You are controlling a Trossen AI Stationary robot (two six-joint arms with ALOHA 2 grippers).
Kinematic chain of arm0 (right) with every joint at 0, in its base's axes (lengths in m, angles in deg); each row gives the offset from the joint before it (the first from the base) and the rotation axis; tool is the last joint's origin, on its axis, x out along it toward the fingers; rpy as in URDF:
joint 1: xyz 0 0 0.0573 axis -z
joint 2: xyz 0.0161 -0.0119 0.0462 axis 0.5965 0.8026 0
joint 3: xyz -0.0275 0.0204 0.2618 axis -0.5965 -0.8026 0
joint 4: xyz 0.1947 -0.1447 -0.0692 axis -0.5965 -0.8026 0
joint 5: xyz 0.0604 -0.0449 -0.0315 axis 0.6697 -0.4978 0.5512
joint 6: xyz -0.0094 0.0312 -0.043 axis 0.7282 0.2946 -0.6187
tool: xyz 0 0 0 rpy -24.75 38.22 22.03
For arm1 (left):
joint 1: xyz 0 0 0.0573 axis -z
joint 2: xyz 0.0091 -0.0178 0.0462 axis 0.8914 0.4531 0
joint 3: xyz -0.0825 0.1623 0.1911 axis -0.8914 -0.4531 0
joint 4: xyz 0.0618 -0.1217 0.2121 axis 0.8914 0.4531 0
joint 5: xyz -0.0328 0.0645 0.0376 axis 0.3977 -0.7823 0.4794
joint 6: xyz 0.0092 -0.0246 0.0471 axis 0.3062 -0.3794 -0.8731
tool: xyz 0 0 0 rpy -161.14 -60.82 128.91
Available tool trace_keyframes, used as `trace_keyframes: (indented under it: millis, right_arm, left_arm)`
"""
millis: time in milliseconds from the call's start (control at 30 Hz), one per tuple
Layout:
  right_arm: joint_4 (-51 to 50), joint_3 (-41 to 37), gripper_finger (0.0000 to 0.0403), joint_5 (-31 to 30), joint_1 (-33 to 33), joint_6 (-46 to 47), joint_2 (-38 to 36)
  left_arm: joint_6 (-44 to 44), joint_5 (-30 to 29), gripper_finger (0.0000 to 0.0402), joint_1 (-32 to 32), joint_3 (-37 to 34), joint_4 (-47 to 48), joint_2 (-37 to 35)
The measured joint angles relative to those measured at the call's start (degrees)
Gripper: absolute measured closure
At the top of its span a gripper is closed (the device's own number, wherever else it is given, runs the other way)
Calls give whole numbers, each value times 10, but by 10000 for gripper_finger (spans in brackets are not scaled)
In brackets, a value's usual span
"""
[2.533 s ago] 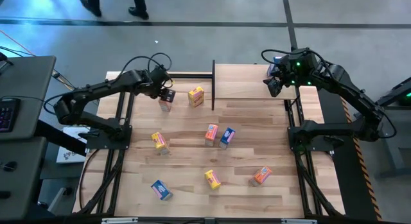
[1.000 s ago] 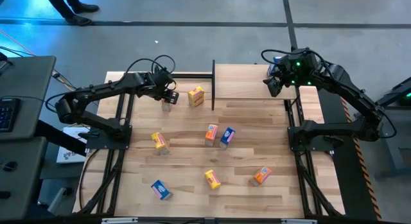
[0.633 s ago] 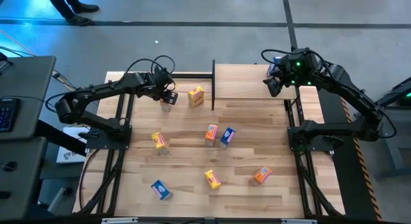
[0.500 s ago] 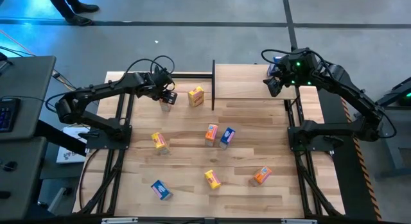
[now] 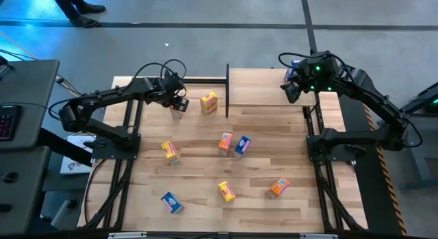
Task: Stack cereal on shelf
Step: Put the top orange cereal box on the shelf
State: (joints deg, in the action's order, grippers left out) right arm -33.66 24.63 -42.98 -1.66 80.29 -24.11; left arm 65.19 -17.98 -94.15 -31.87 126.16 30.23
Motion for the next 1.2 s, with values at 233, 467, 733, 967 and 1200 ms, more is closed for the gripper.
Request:
trace_keyframes:
  millis: [233,467,733,967,1200]
  right_arm:
    - [0,0,163,0,0,0,0]
    - [0,0,163,0,0,0,0]
    - [0,0,163,0,0,0,0]
    - [0,0,163,0,0,0,0]
    - [0,0,163,0,0,0,0]
  left_arm:
    - [1,0,202,0,0,0,0]
    - [5,0,202,0,0,-1,0]
    - [5,0,202,0,0,-3,0]
    - [5,7,202,0,0,-3,0]
    - [16,11,197,0,0,-7,0]
